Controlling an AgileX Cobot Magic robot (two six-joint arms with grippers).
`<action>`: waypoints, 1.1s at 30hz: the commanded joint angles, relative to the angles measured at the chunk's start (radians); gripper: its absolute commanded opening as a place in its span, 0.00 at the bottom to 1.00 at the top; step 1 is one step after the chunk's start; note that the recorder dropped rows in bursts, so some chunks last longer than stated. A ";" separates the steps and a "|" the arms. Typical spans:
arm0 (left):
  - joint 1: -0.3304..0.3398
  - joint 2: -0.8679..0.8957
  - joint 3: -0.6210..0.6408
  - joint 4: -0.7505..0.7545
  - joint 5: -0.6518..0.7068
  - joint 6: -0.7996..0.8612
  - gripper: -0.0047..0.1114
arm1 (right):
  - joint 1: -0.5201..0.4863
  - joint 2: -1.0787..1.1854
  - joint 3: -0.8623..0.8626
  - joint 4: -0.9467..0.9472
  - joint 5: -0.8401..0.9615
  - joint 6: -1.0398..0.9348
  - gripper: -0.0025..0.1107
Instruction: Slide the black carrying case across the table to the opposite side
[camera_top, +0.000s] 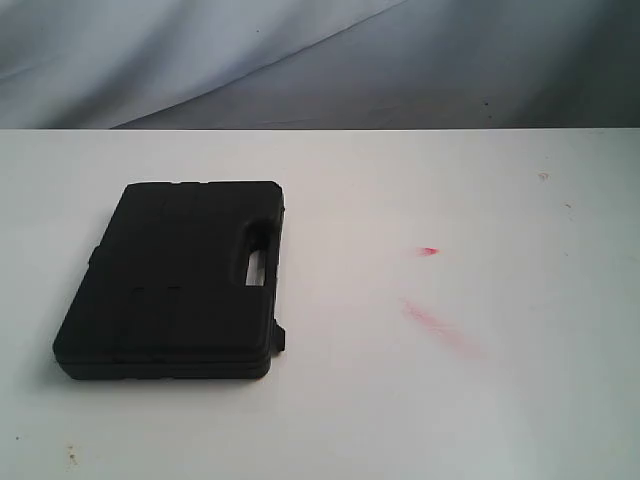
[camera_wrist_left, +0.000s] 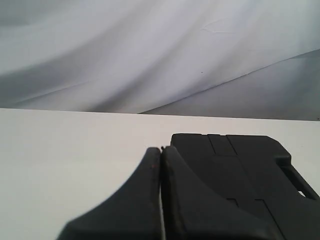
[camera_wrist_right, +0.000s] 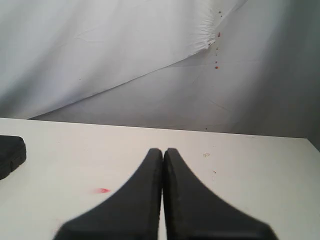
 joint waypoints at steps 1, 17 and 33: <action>-0.005 -0.004 0.005 0.003 -0.007 -0.001 0.04 | -0.006 -0.006 0.003 -0.001 -0.002 -0.002 0.02; -0.005 -0.004 0.005 0.003 -0.007 -0.001 0.04 | -0.006 -0.006 0.003 -0.001 -0.002 -0.002 0.02; -0.005 -0.004 0.005 -0.284 -0.097 -0.010 0.04 | -0.006 -0.006 0.003 -0.001 -0.002 -0.002 0.02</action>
